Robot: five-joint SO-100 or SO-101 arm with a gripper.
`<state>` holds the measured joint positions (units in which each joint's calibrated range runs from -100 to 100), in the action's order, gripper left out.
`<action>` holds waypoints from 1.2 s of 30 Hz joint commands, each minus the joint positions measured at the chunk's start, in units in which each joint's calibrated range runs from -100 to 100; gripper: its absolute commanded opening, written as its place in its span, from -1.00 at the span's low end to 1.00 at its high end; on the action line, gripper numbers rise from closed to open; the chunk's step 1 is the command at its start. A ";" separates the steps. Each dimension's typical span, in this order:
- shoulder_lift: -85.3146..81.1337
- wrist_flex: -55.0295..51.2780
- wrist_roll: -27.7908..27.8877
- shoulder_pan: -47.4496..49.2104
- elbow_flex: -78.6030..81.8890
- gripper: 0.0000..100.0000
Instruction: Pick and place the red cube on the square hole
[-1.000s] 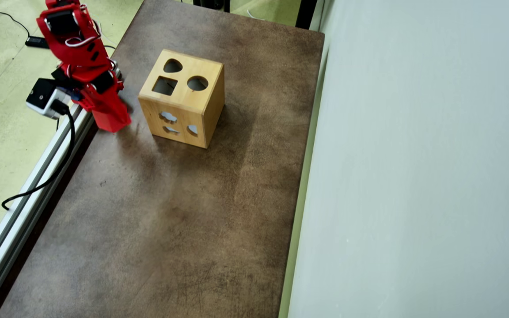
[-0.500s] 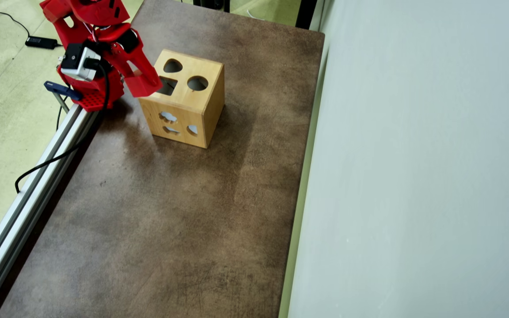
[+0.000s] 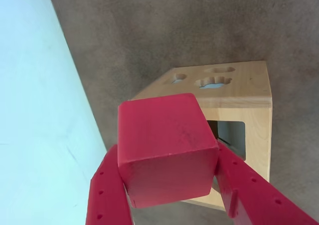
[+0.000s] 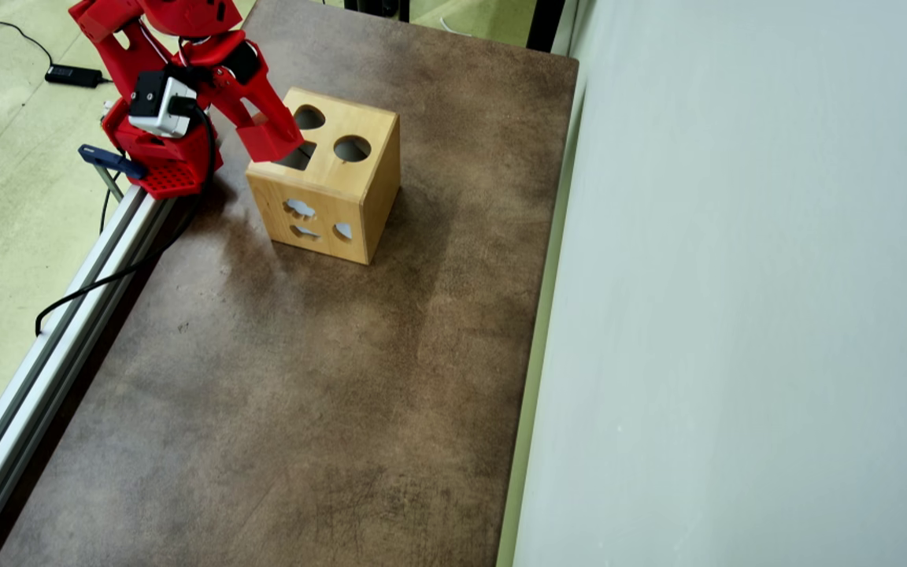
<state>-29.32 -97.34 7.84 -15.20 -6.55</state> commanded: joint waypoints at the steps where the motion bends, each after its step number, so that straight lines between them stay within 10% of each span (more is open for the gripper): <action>1: -4.44 -0.57 -0.20 0.41 -1.24 -0.96; 36: -8.17 -0.33 -6.59 14.98 12.72 -0.96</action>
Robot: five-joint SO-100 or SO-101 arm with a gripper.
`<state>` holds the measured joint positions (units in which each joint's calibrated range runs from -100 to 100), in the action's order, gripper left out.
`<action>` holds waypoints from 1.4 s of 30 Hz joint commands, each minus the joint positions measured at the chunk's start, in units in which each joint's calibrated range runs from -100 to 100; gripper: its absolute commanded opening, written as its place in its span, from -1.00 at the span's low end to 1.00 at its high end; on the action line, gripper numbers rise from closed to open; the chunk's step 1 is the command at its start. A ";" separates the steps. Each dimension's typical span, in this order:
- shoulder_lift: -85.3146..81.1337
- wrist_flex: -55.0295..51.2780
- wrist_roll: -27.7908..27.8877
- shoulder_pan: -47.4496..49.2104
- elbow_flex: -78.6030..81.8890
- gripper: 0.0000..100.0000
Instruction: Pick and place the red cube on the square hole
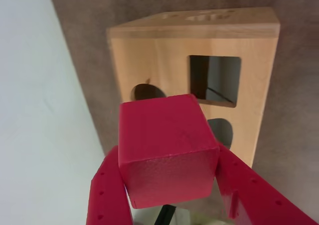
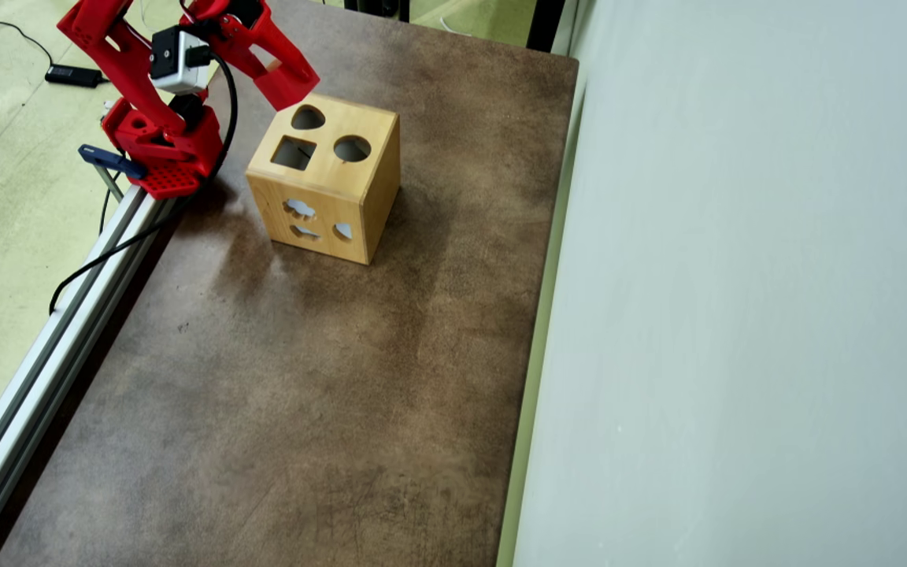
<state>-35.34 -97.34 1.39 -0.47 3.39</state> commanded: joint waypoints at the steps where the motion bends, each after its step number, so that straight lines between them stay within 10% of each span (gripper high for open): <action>1: -2.16 -0.25 -0.15 0.24 3.23 -0.96; 42: 4.30 0.23 0.34 -0.20 7.79 -0.96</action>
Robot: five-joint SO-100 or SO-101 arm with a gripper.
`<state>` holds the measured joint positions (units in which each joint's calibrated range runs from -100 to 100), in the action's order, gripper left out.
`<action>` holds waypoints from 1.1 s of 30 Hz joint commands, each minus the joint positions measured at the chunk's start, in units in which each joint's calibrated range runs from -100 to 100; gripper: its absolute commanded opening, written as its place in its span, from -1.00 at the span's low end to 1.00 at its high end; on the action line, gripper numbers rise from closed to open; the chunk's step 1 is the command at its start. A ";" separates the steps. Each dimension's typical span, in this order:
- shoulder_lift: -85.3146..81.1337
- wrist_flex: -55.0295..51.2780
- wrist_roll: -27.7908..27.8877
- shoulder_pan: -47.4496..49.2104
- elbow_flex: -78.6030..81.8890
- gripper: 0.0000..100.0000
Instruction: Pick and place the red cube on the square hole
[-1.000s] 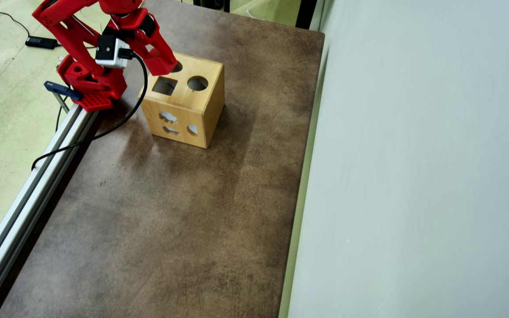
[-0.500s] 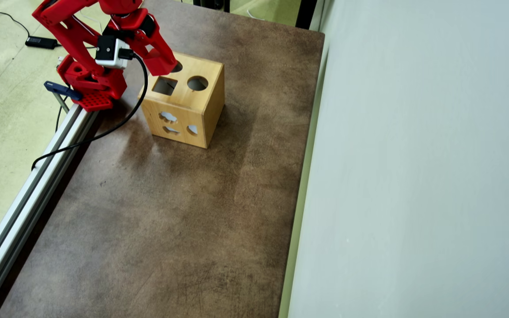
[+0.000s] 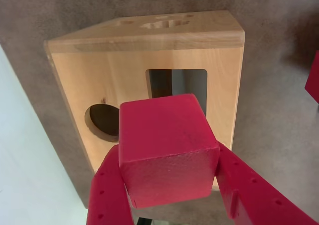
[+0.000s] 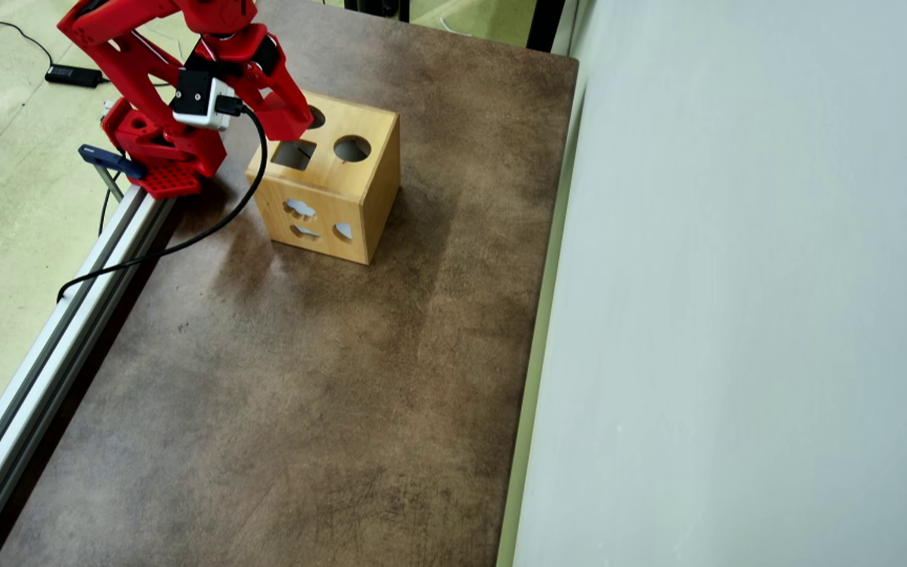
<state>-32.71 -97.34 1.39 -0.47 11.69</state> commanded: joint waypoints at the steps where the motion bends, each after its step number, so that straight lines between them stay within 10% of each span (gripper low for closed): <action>1: 2.27 0.23 0.34 -0.13 -0.51 -0.96; 33: 10.84 0.15 0.44 -0.05 1.72 -0.96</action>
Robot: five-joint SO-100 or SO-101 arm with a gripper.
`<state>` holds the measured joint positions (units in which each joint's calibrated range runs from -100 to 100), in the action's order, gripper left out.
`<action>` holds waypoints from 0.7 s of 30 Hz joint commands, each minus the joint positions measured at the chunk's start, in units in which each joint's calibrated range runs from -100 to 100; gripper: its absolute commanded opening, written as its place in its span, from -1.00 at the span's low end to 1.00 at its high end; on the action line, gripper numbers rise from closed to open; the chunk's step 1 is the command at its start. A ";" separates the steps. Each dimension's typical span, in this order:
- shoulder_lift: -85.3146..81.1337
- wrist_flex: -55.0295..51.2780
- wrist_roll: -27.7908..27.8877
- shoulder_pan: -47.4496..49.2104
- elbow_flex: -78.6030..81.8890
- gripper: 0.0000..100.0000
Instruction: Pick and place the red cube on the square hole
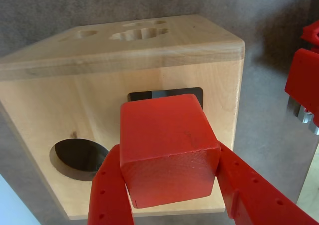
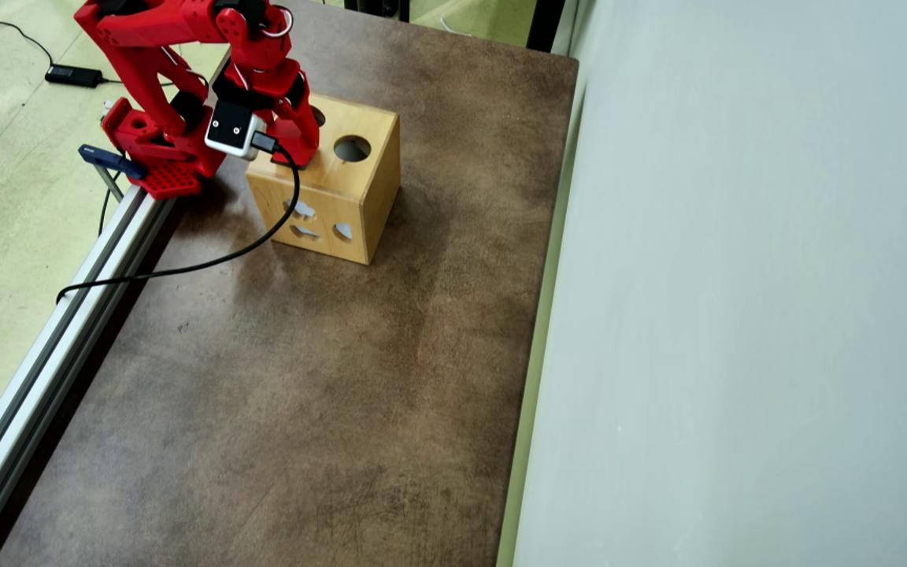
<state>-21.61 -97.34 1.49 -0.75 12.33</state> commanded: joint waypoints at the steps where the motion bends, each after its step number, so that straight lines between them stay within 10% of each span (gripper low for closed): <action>1: -0.26 0.23 0.34 0.31 1.72 -0.96; 21: 5.94 0.39 0.34 -0.29 2.70 -0.96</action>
<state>-16.95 -97.58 1.49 -0.68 14.40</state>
